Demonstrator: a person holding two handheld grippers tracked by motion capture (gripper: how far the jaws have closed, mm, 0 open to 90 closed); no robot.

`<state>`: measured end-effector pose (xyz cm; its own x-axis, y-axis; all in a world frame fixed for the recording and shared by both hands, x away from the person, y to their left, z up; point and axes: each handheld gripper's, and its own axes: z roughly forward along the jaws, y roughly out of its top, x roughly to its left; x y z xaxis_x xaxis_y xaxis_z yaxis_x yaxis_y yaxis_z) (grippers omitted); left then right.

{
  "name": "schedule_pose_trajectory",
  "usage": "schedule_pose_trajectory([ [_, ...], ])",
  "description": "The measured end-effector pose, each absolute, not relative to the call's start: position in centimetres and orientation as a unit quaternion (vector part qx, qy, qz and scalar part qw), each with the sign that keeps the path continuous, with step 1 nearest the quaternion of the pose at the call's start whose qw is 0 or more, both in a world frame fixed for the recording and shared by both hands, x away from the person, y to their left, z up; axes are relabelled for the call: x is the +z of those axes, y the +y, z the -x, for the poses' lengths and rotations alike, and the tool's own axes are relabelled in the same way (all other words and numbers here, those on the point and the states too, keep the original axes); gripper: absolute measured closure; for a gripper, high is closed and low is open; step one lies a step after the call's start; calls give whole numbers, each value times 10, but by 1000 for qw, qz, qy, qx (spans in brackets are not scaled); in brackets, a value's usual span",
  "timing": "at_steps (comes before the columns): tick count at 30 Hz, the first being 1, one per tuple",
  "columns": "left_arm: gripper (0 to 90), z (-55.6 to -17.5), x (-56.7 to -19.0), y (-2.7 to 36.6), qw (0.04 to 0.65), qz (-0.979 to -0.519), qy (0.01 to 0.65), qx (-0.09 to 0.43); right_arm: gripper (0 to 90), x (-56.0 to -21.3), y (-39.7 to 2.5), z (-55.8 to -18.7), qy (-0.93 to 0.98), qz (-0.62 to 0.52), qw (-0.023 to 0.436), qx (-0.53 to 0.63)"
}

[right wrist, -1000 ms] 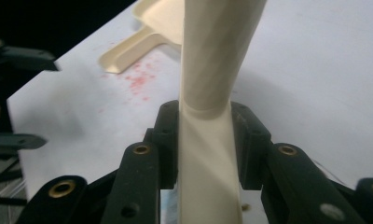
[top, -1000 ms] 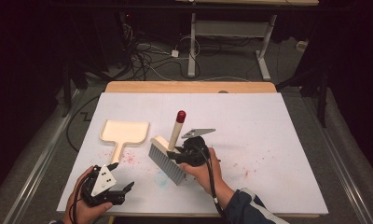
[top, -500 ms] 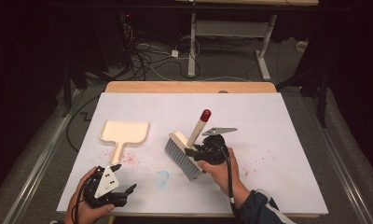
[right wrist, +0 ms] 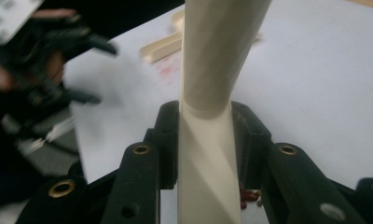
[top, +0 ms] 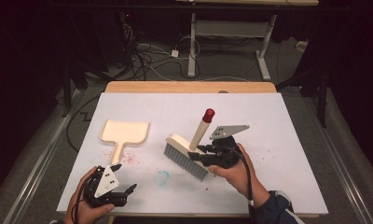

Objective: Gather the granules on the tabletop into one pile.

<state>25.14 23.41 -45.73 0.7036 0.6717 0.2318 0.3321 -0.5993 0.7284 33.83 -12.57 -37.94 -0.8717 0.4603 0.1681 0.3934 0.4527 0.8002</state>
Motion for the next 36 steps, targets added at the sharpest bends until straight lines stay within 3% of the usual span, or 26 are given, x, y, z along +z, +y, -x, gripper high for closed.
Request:
schedule_pose_trajectory([
  [3, 187, -252, -458, 234, 338, -859, 293, 250, 680, -383, -133, -327, 875, -186, 5, 447],
  [4, 187, -252, -458, 235, 338, -859, 294, 250, 680, -388, -138, -317, 887, -155, -24, 434],
  [10, 187, -253, -457, 233, 334, -860, 292, 251, 680, -406, -150, -305, 907, -116, -55, 402],
  [18, 187, -255, -459, 229, 328, -865, 288, 248, 678, -414, -159, -325, 914, -106, -36, 389],
  [33, 187, -255, -459, 230, 334, -865, 286, 243, 680, -408, -136, -380, 910, -71, 5, 408],
  [36, 187, -255, -459, 230, 333, -864, 287, 243, 679, -406, -137, -380, 908, -84, 30, 410],
])
